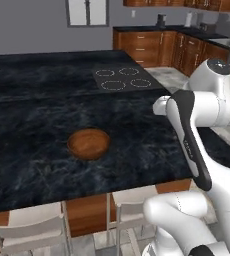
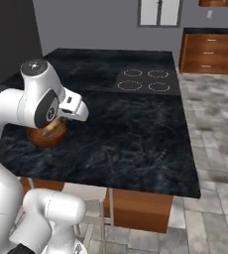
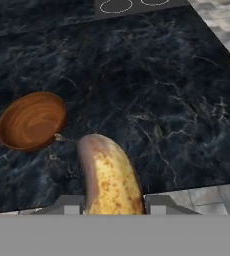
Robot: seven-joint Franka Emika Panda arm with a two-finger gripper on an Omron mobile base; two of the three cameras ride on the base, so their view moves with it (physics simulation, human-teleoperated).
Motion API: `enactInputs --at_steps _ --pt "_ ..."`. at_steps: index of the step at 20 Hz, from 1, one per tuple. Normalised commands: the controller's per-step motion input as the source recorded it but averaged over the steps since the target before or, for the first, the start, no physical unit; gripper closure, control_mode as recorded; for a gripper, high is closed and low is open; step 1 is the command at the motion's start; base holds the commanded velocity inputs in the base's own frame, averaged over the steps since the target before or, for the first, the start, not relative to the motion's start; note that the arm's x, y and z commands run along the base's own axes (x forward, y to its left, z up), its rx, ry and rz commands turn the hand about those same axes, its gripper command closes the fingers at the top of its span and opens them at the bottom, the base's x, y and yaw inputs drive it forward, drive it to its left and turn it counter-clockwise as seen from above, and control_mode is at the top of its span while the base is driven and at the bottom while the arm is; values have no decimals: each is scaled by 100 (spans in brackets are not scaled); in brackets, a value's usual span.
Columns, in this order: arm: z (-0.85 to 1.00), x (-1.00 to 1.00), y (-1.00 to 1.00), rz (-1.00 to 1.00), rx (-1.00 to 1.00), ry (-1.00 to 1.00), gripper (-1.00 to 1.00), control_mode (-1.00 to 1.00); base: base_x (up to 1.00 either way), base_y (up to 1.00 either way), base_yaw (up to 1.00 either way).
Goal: Retrieve the pear and banana from the fridge and place them into the bowl on the dining table.
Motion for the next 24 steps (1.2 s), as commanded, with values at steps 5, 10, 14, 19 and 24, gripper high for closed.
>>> enactInputs --at_steps 5,10,14,19,24 --pt "0 0 0 0 0 0 100 100 16 57 -30" --pt "0 0 0 0 0 0 100 100 10 59 -27" --pt "0 0 0 0 0 0 100 100 0 68 -23" --pt "0 0 0 0 0 0 100 100 0 87 -20" --pt "0 0 0 0 0 0 100 100 0 91 -18"
